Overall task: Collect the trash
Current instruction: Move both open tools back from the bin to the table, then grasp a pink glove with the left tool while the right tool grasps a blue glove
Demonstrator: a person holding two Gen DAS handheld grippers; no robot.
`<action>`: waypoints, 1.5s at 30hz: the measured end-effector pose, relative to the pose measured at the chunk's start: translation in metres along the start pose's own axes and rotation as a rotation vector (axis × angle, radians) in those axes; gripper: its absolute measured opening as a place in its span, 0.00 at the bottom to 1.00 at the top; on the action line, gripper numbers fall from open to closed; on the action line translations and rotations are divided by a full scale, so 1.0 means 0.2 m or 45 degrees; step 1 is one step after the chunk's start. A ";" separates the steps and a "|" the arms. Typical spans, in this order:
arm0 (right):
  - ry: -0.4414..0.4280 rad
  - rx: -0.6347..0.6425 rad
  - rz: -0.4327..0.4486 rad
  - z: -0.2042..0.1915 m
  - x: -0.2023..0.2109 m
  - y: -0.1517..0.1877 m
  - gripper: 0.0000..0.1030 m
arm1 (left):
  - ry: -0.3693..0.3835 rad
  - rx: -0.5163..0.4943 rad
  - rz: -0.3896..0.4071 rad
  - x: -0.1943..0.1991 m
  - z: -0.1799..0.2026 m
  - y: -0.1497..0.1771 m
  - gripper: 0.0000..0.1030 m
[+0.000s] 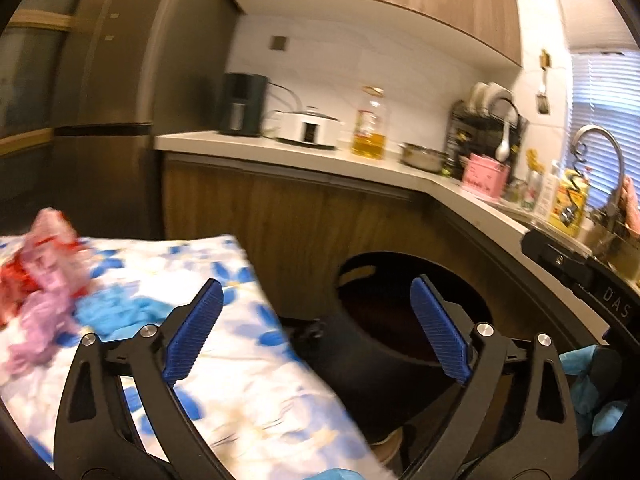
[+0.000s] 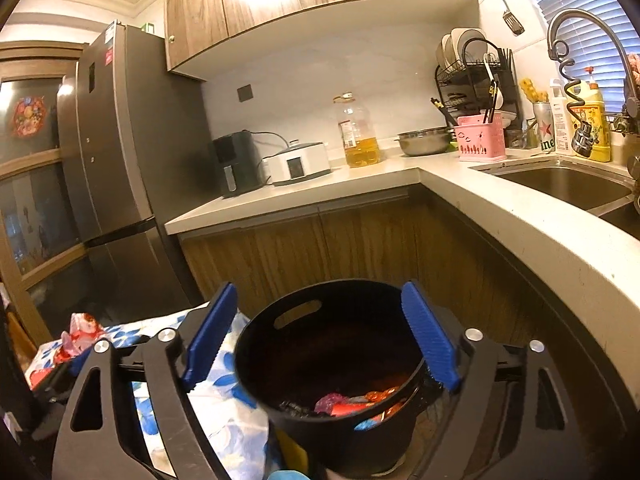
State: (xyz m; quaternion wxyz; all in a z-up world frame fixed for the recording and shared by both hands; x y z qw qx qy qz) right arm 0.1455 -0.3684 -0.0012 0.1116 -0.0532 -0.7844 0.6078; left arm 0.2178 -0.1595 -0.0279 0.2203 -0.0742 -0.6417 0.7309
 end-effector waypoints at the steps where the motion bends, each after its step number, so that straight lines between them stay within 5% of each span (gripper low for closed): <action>1: -0.006 0.003 -0.002 -0.02 0.01 0.01 0.84 | -0.027 0.008 0.009 0.04 -0.03 0.00 0.92; 17: -0.180 0.061 -0.062 -0.42 0.11 0.21 0.85 | -0.420 0.038 0.066 0.47 -0.54 0.05 0.93; 33: -0.327 0.144 -0.208 -0.85 -0.07 0.50 0.85 | -0.613 0.052 0.017 0.43 -0.92 0.15 0.92; 39: -0.339 0.155 -0.233 -0.94 -0.18 0.54 0.85 | -0.651 0.039 -0.025 0.27 -1.04 0.15 0.81; 45: -0.355 0.170 -0.272 -1.05 -0.32 0.60 0.82 | -0.680 0.063 -0.168 0.12 -1.14 0.21 0.49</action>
Point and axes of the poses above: each gripper's, at about its wrist camera, not at the fingertips, and x roughly against the way its jaws point, z to its right, y to its underside, the point moved 1 cm from there along -x, roughly the way its jaws point, and after that the axes turned 9 degrees about z, right-handed, at the moved point
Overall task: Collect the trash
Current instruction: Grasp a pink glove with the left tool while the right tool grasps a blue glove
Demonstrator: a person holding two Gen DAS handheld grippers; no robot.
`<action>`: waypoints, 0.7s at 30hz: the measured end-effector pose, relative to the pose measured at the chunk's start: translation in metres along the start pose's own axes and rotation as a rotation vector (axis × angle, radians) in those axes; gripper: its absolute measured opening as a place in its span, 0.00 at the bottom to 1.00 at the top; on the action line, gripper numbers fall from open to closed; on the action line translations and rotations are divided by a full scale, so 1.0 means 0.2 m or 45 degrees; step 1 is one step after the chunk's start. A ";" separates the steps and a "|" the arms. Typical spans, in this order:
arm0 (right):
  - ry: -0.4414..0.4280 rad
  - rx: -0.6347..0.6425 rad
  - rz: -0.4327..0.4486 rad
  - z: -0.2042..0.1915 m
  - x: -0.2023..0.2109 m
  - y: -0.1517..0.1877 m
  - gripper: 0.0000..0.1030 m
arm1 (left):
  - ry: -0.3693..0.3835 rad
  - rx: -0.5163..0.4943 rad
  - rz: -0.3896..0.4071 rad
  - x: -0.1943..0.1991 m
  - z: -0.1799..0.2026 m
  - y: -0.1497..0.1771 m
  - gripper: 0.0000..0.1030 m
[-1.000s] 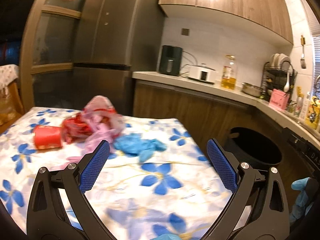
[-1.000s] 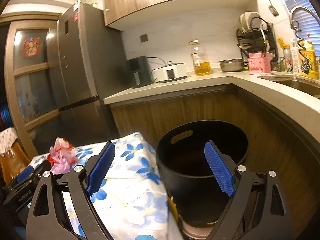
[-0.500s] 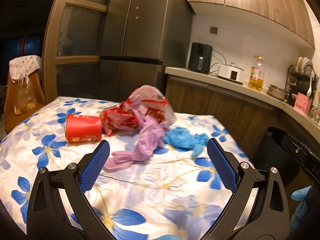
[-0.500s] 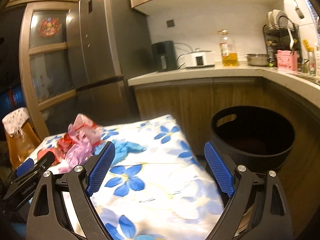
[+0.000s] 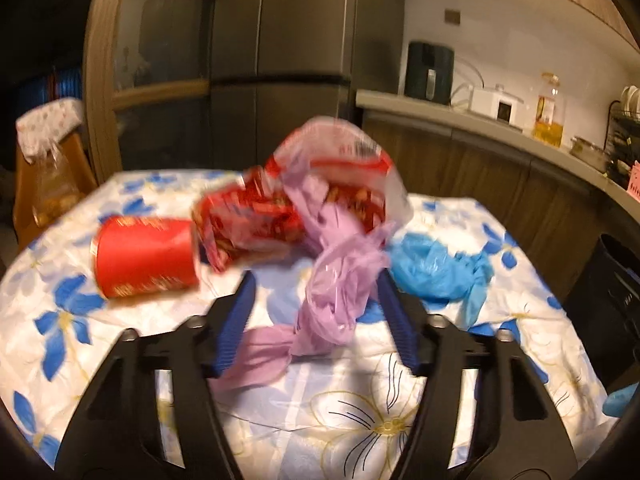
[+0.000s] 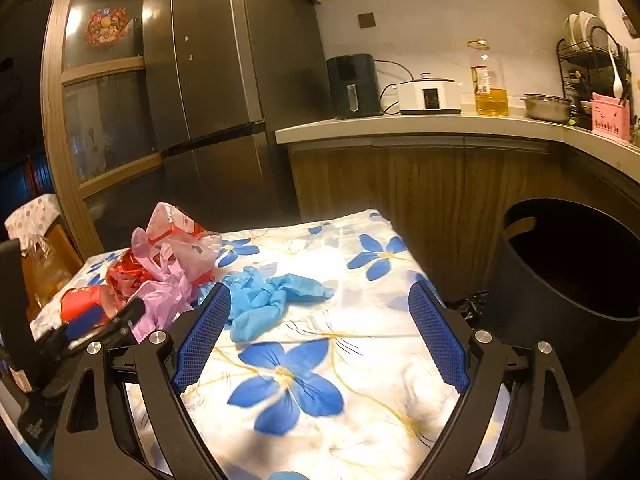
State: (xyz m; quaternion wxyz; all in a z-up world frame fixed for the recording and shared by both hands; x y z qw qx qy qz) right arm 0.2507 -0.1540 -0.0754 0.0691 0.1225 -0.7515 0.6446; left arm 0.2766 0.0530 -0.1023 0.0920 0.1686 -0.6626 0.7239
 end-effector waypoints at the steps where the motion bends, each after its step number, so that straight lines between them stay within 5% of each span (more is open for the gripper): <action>1: -0.003 0.001 -0.010 -0.01 -0.02 0.00 0.81 | 0.009 0.011 -0.020 -0.02 -0.02 0.01 0.40; 7: -0.035 0.017 -0.093 -0.10 -0.18 0.07 0.77 | 0.127 0.166 -0.064 -0.02 -0.12 0.04 0.03; 17: -0.057 -0.009 -0.253 -0.14 -0.39 0.12 0.61 | 0.134 0.254 0.098 0.30 -0.26 -0.04 0.00; 21: -0.050 0.006 -0.338 -0.16 -0.45 0.16 0.43 | 0.125 0.259 0.125 0.36 -0.29 -0.08 0.00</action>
Point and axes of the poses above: each gripper's, at about its wrist camera, not at the fingertips, and x roughly against the way its jaws point, z to its right, y to its underside, the point moved 1 cm from there along -x, roughly the way its jaws point, and after that the axes turned 9 degrees about z, right-handed, at the moved point
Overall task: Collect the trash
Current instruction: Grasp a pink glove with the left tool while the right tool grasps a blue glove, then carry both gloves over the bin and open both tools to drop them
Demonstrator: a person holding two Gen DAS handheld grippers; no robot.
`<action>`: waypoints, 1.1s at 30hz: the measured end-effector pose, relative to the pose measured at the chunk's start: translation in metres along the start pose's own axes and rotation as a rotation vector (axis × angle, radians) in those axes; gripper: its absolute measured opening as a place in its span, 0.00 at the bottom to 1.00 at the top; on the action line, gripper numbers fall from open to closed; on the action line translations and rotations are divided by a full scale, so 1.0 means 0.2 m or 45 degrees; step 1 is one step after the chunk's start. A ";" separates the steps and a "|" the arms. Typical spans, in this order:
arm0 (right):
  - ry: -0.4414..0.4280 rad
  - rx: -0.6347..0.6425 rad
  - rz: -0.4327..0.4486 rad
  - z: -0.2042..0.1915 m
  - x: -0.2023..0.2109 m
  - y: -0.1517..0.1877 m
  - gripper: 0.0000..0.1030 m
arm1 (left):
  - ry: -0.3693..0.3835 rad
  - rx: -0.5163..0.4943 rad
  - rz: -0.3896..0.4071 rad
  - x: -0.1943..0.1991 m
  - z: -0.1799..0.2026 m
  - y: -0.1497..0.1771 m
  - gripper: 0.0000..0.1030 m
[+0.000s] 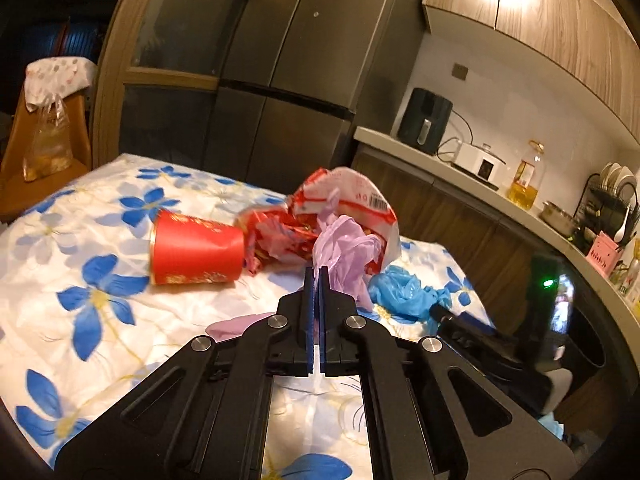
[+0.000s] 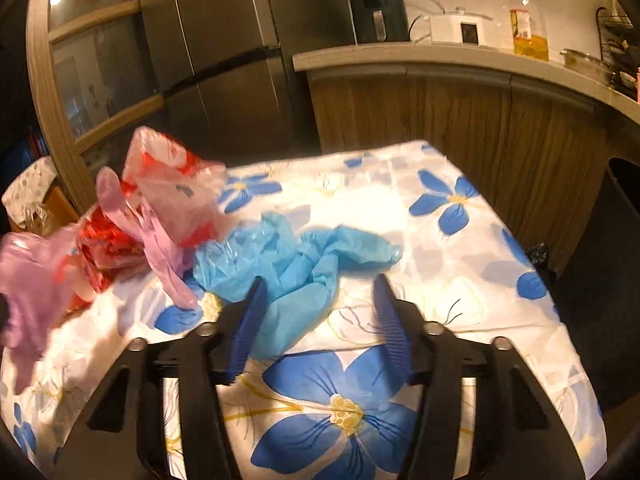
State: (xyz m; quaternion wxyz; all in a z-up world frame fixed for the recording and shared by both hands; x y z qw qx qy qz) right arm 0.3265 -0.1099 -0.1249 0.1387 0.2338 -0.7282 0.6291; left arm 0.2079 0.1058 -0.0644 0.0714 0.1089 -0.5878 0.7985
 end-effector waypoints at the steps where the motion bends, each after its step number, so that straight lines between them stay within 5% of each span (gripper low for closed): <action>1: -0.002 0.000 -0.013 0.00 -0.01 0.00 0.37 | -0.001 -0.003 0.007 0.01 0.00 -0.01 0.00; 4: -0.001 0.000 -0.053 0.01 -0.03 0.01 0.13 | -0.005 -0.010 0.012 0.03 0.00 -0.03 0.00; 7: -0.018 0.003 -0.057 0.01 -0.01 0.02 0.02 | -0.007 -0.020 0.017 0.05 0.01 -0.03 0.00; 21: -0.100 -0.014 0.248 0.10 0.57 -0.12 0.01 | 0.040 -0.047 0.064 0.20 0.14 -0.06 0.00; 33: -0.106 -0.038 0.391 0.26 0.94 -0.17 0.01 | 0.132 -0.086 0.079 0.32 0.35 -0.05 0.00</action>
Point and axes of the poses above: each gripper's, at about its wrist camera, not at the fingertips, and x roughly against the way its jaws point, z to its right, y to its underside, the point moved 1 cm from there along -x, roughly the way its jaws point, and after that the axes turned 9 degrees about z, right-handed, at the moved point
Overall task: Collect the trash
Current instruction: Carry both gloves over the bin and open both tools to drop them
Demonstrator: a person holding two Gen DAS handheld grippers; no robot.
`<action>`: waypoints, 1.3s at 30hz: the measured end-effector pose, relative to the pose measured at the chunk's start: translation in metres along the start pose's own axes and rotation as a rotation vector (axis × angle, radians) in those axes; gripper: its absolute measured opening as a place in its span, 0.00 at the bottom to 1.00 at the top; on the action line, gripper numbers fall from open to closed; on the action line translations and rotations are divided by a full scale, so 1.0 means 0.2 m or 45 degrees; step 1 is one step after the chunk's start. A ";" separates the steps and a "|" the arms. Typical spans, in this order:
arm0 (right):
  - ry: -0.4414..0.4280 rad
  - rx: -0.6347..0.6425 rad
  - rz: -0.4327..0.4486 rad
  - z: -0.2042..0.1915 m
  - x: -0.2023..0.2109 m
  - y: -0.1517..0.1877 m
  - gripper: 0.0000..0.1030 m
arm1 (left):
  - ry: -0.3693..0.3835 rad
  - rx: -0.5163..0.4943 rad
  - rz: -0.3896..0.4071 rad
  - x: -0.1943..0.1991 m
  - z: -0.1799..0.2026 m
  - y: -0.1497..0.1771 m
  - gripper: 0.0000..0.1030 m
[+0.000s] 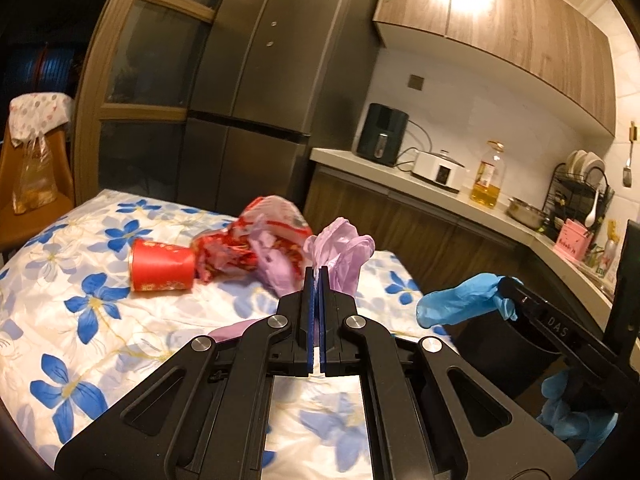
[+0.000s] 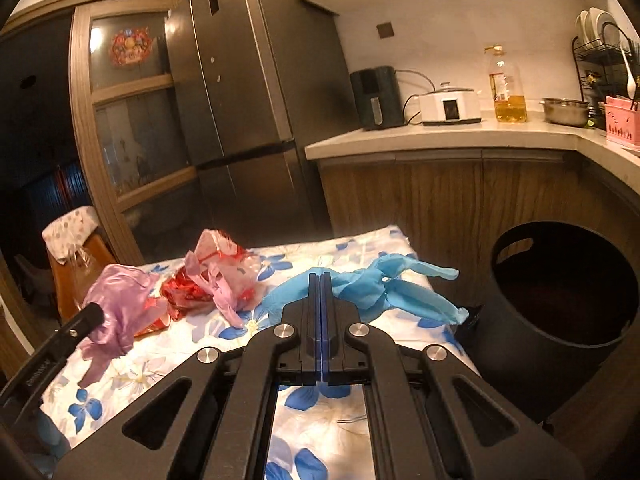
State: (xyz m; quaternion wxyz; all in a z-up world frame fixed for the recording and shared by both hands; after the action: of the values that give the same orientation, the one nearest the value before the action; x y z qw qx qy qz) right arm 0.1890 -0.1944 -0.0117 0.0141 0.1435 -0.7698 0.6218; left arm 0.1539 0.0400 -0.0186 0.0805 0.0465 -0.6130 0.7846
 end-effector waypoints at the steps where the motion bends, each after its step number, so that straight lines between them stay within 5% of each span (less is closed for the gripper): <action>1: 0.005 -0.001 0.009 0.01 0.01 -0.01 0.01 | 0.013 -0.002 -0.002 0.00 0.02 0.00 0.00; 27: 0.395 -0.100 0.233 0.76 0.34 -0.29 0.01 | 0.482 -0.163 0.013 -0.28 1.04 0.00 0.00; 39: 0.441 -0.152 0.212 0.94 0.30 -0.28 0.01 | 0.600 -0.207 -0.059 -0.43 1.32 0.13 0.00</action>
State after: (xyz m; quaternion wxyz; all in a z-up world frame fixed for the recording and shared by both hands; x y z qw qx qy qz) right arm 0.1735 -0.3971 0.0113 0.1033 -0.0307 -0.8005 0.5895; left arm 0.2276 -0.2274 0.0054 0.2428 -0.1304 -0.6372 0.7197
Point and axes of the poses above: each gripper's, at about its wrist camera, not at the fingertips, and x roughly against the way its jaws point, z to its right, y to its underside, the point moved 1 cm from there along -x, roughly the way its jaws point, and after that the axes turned 9 degrees about z, right-handed, at the moved point
